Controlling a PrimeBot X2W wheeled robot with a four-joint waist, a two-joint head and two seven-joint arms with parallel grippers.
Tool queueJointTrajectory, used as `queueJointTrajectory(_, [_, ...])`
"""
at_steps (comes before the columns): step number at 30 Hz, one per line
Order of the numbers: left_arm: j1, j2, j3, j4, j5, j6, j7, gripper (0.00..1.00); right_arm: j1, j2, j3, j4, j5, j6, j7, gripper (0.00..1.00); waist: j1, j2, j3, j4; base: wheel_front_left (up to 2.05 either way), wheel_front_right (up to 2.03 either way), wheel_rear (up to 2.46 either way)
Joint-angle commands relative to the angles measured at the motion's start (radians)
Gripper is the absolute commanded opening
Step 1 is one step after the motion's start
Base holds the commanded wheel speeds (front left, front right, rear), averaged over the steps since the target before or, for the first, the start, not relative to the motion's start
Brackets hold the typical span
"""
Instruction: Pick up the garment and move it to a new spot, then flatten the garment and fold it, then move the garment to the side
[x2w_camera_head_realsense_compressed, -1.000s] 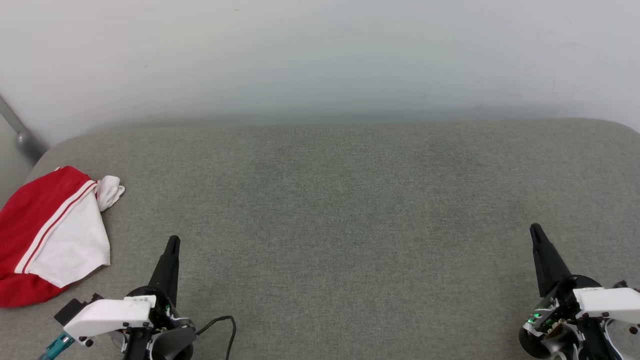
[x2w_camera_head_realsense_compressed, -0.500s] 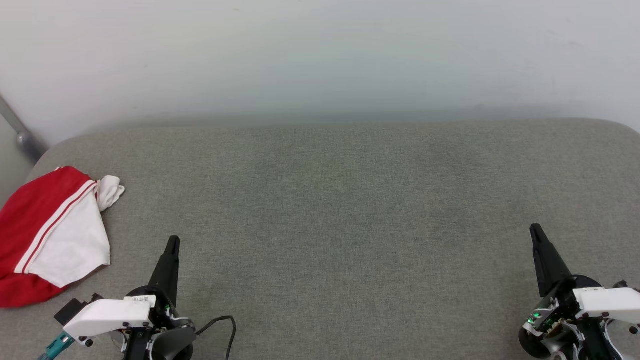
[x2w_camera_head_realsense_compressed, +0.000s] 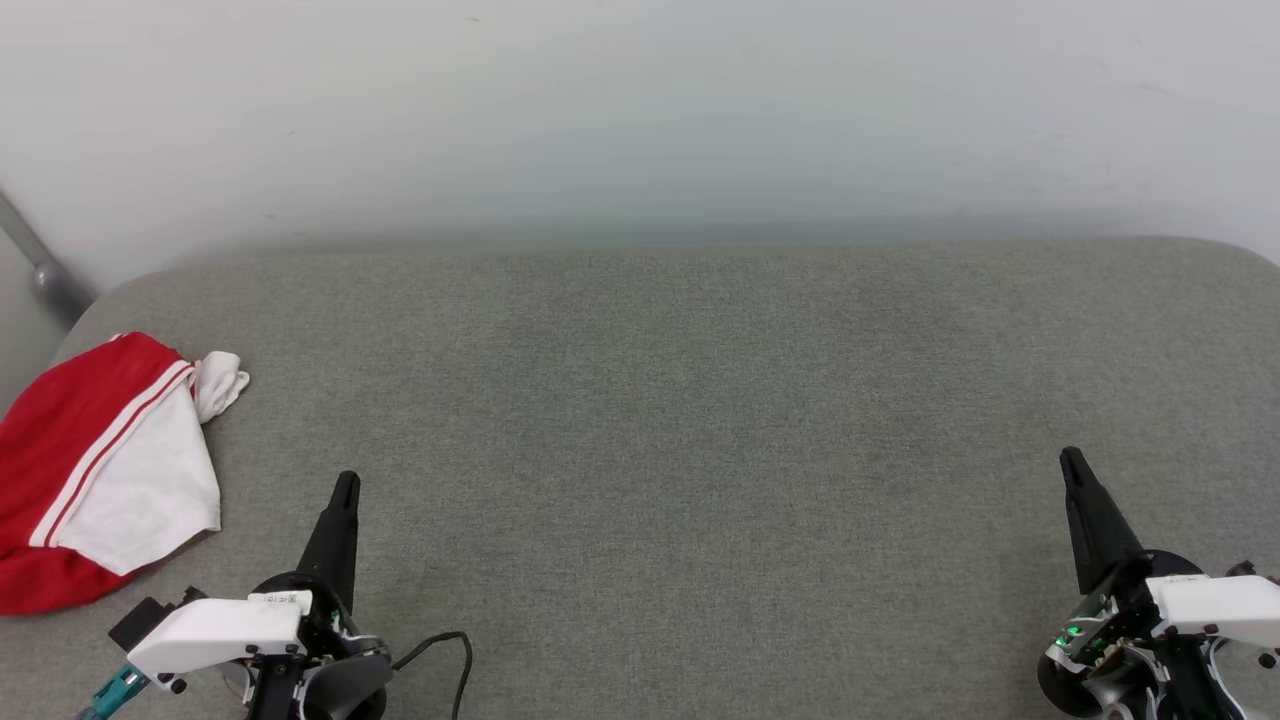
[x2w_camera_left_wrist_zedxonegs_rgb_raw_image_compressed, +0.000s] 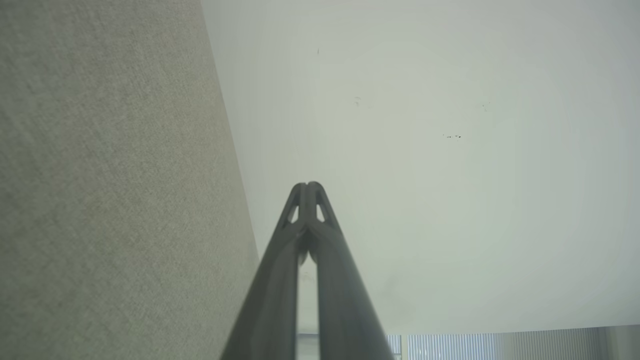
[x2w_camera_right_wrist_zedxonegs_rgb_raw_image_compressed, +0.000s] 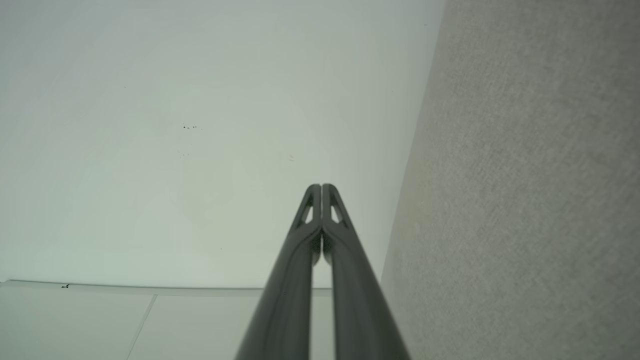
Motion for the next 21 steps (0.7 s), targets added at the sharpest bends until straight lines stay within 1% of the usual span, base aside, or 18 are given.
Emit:
queueJointTrajectory(1, [-0.007, -0.002, 0.003, 0.000, 0.002, -0.002, 0.002, 0.00, -0.012, 0.004, 0.000, 0.001, -0.004, 0.000, 0.001, 0.00, 0.0000, 0.0000, 0.000, 0.000, 0.00, 0.00, 0.00])
queueJointTrajectory(14, [-0.007, -0.002, 0.003, 0.000, 0.002, -0.002, 0.002, 0.00, -0.012, 0.004, 0.000, 0.001, -0.004, 0.000, 0.001, 0.00, 0.0000, 0.0000, 0.000, 0.000, 0.00, 0.00, 0.00])
queueJointTrajectory(15, [0.001, 0.000, -0.001, 0.003, 0.000, 0.000, -0.001, 1.00, 0.002, 0.000, 0.000, 0.003, 0.000, 0.000, 0.000, 1.00, 0.0000, 0.0000, 0.000, 0.000, 0.00, 0.00, 0.00])
queueJointTrajectory(18, [0.022, -0.003, -0.006, 0.027, 0.001, 0.000, -0.001, 1.00, 0.022, 0.001, 0.001, 0.028, 0.000, 0.000, -0.001, 1.00, 0.0000, 0.0000, 0.000, 0.000, 0.00, 0.00, 0.00])
queueJointTrajectory(21, [0.027, -0.003, -0.016, 0.012, 0.010, 0.000, -0.017, 1.00, 0.030, 0.001, 0.003, 0.021, -0.011, 0.000, -0.017, 1.00, 0.0000, 0.0000, 0.000, 0.000, 0.00, 0.00, 0.00])
